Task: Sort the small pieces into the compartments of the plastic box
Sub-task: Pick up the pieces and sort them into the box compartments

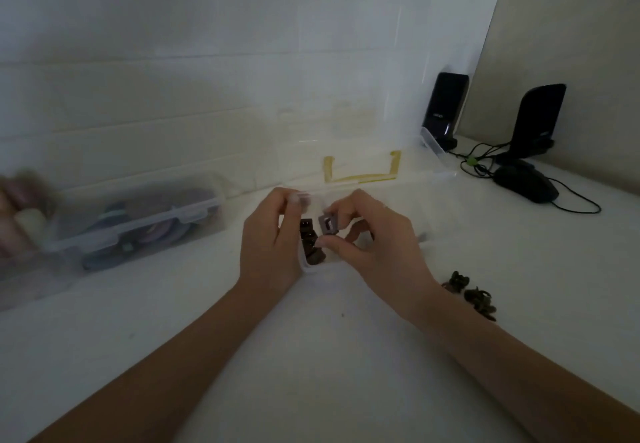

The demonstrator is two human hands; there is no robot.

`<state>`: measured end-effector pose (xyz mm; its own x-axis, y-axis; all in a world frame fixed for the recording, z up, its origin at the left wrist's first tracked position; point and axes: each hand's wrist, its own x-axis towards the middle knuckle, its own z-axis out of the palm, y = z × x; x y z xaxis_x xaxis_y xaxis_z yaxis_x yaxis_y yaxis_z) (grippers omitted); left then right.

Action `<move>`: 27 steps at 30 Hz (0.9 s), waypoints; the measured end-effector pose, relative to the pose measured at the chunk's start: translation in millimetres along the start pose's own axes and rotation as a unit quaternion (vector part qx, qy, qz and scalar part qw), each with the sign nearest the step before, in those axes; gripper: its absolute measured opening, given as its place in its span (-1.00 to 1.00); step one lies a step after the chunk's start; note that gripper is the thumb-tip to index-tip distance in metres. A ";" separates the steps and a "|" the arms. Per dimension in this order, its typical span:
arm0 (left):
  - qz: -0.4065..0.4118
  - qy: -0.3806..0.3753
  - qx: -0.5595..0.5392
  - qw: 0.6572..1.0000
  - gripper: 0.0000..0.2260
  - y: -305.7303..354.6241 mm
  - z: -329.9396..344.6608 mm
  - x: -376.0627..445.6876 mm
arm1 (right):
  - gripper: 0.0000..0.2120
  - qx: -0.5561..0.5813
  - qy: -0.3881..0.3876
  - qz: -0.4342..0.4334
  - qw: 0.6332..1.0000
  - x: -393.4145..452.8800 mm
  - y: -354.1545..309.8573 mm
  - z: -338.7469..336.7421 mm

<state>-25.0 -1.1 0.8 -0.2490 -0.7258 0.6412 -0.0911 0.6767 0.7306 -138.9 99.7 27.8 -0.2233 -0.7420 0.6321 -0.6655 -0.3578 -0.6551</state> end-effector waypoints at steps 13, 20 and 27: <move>0.002 -0.004 0.000 1.000 -0.79 -0.6 -1.3 -1.3 | -0.84 -0.153 -0.076 -0.081 0.982 -0.8 -0.3 -9.9; -0.015 -0.004 0.005 1.000 -0.80 1.7 -1.1 -0.8 | -0.53 0.085 -0.007 0.092 0.992 13.3 -0.1 -50.7; -0.026 0.001 -0.001 1.000 -0.81 -1.1 -0.2 -0.3 | -0.51 0.001 0.083 0.117 0.990 -24.9 8.8 -84.6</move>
<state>-24.6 -1.6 -0.1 -0.2421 -0.7598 0.6034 -0.1024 0.6384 0.7629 -199.4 162.9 41.3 -0.4859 -0.7008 0.5222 -0.5806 -0.1878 -0.7922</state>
